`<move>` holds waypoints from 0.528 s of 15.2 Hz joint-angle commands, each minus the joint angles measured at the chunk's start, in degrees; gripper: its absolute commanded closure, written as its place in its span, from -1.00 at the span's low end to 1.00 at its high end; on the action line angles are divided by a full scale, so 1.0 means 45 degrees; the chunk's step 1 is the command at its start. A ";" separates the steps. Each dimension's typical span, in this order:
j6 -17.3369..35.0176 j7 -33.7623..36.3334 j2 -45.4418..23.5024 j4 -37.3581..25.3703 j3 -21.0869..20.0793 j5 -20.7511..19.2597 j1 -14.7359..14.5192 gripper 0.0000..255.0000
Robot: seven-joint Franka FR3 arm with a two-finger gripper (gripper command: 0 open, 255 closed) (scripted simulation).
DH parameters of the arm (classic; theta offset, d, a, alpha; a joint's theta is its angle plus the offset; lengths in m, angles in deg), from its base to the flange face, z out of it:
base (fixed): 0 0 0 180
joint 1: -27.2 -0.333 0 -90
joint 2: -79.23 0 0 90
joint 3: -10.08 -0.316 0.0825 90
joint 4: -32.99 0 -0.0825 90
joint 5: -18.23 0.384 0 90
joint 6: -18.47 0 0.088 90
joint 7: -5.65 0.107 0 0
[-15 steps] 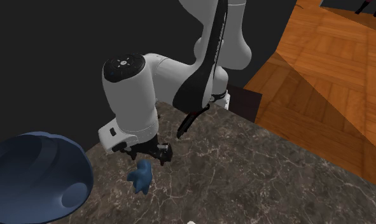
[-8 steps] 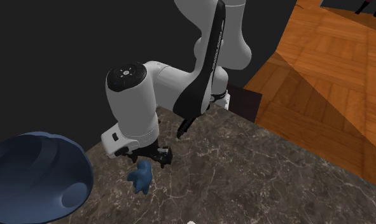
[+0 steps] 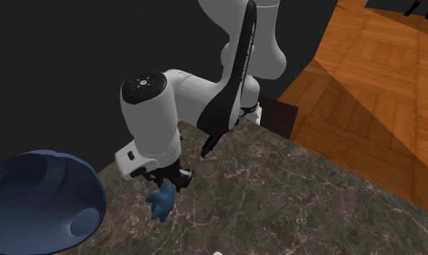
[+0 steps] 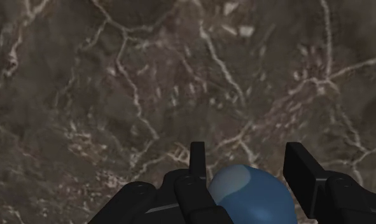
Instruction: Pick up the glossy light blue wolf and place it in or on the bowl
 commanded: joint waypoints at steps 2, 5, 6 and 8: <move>0.0004 -0.0002 -0.0006 0.0000 -0.0003 0.0001 -0.0002 1.00; 0.0008 0.0000 -0.0007 0.0002 -0.0003 0.0001 -0.0003 1.00; -0.0165 -0.0006 0.0108 -0.0055 -0.0004 0.0002 -0.0005 1.00; -0.0510 -0.0017 0.0327 -0.0182 -0.0007 0.0004 -0.0008 1.00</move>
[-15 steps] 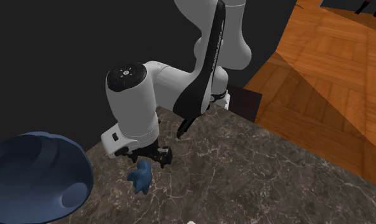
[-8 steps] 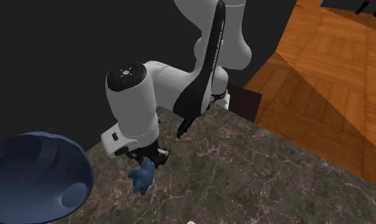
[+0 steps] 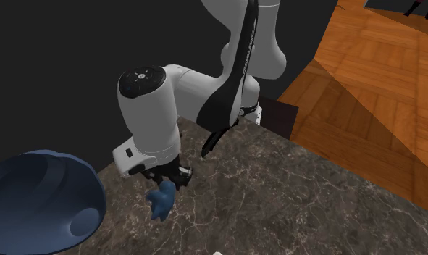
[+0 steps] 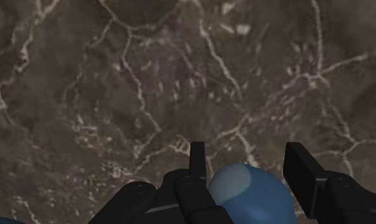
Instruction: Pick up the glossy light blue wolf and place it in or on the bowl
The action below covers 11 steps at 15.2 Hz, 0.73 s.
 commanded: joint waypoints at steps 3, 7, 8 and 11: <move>-0.0654 -0.0042 0.0403 -0.0250 0.0002 0.0006 0.0003 1.00; -0.1346 -0.0065 0.0779 -0.0567 -0.0006 0.0012 -0.0003 1.00; -0.1519 -0.0071 0.0866 -0.0653 -0.0008 0.0014 -0.0005 1.00; -0.2037 -0.0089 0.1110 -0.0928 -0.0014 0.0020 -0.0009 1.00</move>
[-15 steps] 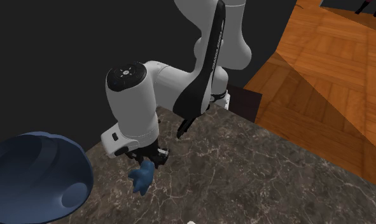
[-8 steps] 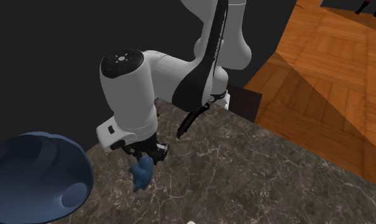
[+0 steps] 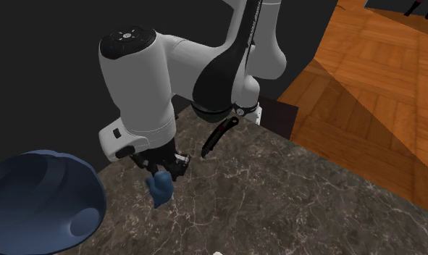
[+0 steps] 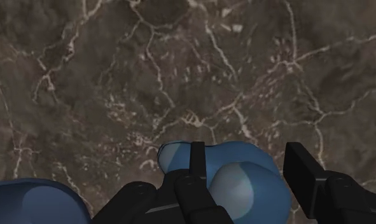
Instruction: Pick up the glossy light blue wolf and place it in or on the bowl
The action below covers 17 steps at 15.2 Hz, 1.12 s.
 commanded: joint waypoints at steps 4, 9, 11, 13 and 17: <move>-0.0895 -0.0012 0.0394 -0.0498 -0.0023 0.0010 -0.0017 1.00; -0.1754 -0.0043 0.0690 -0.1062 -0.0034 0.0022 -0.0024 1.00; -0.2096 -0.0056 0.0788 -0.1306 -0.0039 0.0027 -0.0027 1.00; -0.2438 -0.0069 0.0876 -0.1560 -0.0044 0.0032 -0.0030 1.00; -0.3121 -0.0095 0.1018 -0.2101 -0.0053 0.0043 -0.0035 1.00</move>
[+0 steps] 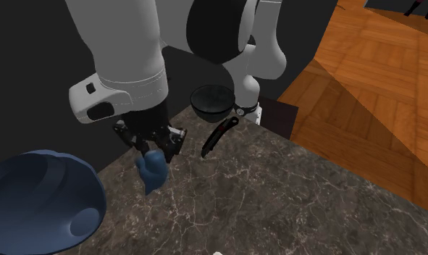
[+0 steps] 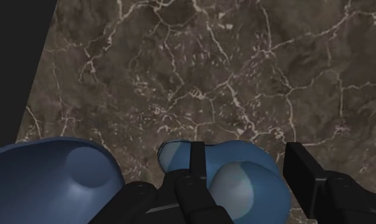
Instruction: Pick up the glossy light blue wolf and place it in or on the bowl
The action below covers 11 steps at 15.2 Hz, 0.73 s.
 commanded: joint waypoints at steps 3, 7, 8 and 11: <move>-0.0358 -0.0056 0.0558 0.0202 0.0023 -0.0028 0.0028 1.00; -0.0419 -0.0172 0.2604 0.2178 0.0110 -0.0179 0.0143 1.00; -0.0478 -0.0206 0.3125 0.2637 0.0133 -0.0219 0.0178 1.00; -0.0769 -0.0324 0.4721 0.3935 0.0209 -0.0349 0.0299 1.00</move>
